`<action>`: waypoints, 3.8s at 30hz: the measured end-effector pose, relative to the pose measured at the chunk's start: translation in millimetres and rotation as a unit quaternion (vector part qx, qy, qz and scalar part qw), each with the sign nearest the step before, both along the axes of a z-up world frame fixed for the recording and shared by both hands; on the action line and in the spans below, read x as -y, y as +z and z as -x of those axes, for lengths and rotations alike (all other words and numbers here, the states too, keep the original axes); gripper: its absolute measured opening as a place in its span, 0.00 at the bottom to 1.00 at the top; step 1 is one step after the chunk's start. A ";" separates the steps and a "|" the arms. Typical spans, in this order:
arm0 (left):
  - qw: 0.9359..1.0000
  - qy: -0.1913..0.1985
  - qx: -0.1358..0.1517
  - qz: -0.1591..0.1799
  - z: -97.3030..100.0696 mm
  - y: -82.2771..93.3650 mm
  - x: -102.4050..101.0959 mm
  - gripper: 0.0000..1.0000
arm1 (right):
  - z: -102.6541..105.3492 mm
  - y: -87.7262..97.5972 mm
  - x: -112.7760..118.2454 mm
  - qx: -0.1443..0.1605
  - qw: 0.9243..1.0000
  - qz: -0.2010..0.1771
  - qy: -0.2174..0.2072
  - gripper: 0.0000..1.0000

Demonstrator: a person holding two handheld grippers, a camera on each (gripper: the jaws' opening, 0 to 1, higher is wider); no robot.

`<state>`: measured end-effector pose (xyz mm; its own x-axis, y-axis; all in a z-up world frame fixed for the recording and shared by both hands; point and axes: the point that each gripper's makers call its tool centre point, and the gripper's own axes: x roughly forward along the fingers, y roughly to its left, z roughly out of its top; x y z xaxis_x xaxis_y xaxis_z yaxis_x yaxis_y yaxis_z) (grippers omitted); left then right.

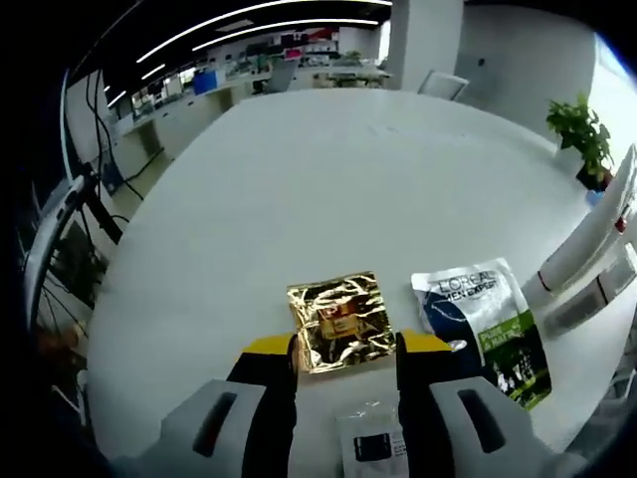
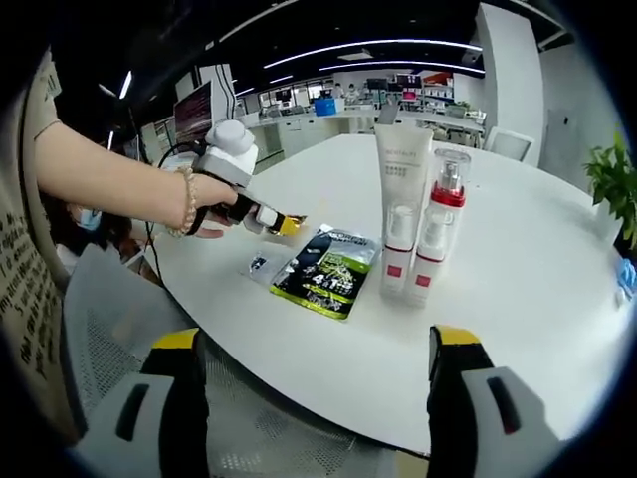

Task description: Arrange the skincare products in the storage area until every visible bottle or jar stands upright without overlapping.

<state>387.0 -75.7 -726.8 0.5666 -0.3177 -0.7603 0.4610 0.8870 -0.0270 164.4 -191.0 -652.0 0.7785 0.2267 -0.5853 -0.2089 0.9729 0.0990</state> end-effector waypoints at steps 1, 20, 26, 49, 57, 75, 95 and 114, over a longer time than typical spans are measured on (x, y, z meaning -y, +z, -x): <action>1.000 -0.002 -0.001 -0.001 1.1 -0.7 0.9 0.36 | 0.0 -0.1 0.1 0.000 1.000 0.000 0.000 0.93; 0.999 -0.025 -0.010 -0.020 6.7 -11.3 9.4 0.37 | -2.0 0.9 9.0 0.008 1.000 -0.004 -0.021 0.92; 0.999 -0.031 -0.011 -0.019 5.4 -11.8 10.6 0.38 | -2.6 1.8 11.5 0.011 0.999 -0.011 -0.032 0.92; 0.999 -0.031 0.001 -0.009 3.6 2.3 5.7 0.45 | -2.7 3.1 9.0 0.013 1.000 -0.003 -0.023 0.93; 0.999 -0.024 0.017 0.015 3.0 19.9 -8.2 0.57 | -2.7 3.9 7.5 0.017 1.000 -0.001 -0.019 0.94; 0.990 -0.101 0.054 0.082 45.5 60.6 -44.3 0.90 | -1.7 7.2 5.7 0.026 0.999 -0.016 -0.015 0.94; 0.971 -0.125 0.096 0.178 98.9 106.0 -94.2 0.97 | -0.8 7.4 4.5 0.027 0.999 -0.026 -0.013 0.94; 0.970 -0.128 0.106 0.178 96.4 107.0 -91.3 0.92 | 0.8 6.6 3.5 0.023 0.999 -0.023 -0.012 0.93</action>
<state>290.5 15.6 -619.8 0.5663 -0.6902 -0.4505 0.6940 0.6941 -0.1912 163.6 -194.5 -645.5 0.8092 0.2346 -0.5387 -0.1917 0.9721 0.1354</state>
